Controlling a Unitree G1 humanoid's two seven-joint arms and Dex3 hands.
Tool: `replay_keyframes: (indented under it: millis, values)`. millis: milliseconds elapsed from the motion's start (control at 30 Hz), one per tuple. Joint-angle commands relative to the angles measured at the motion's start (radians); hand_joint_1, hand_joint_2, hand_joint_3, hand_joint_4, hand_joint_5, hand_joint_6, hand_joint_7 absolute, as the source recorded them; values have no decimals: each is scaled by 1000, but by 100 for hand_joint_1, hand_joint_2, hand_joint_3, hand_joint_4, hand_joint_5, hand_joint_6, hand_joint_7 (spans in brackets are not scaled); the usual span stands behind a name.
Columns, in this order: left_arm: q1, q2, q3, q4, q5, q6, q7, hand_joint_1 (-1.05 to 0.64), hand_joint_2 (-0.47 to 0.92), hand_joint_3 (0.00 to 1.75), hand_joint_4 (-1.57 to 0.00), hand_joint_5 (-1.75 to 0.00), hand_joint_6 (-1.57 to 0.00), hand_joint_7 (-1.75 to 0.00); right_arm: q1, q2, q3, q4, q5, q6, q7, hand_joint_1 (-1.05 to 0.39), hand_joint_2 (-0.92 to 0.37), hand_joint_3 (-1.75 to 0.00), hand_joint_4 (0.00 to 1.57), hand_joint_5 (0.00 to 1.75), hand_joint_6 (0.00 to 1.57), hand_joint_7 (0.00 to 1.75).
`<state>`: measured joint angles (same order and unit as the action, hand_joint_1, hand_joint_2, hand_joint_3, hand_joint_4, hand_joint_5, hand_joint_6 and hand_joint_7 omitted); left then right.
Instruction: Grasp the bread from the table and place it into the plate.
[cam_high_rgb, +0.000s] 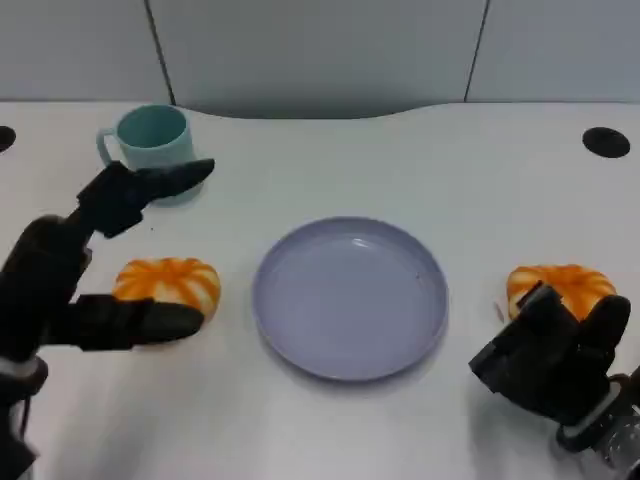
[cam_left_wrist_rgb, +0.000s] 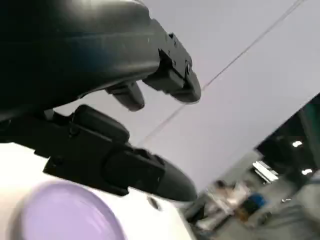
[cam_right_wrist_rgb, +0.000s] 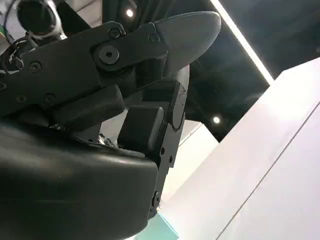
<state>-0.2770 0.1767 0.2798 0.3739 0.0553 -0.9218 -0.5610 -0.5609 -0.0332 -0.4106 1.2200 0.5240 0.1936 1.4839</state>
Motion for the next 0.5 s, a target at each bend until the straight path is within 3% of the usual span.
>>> replay_keyframes:
  millis: [33, 233, 500]
  values:
    - [-104, 115, -24, 200, 278, -52, 266, -103, 92, 12, 0, -37, -19, -2, -9, -14, 4, 1, -18, -12, -6, -61, -92, -10, 148, 0, 127, 1]
    - [-232, 217, -188, 478, 560, -31, 630, -105, 92, 14, -2, -34, -18, -2, 3, -9, 1, -25, -6, -16, 9, -58, -92, -15, 148, 1, 129, 1]
    - [-364, 231, -430, 781, 680, 142, 843, -105, 92, 3, -3, -20, -15, -1, 21, 3, -11, -27, 0, -73, 17, -63, -92, -18, 150, 1, 131, 2]
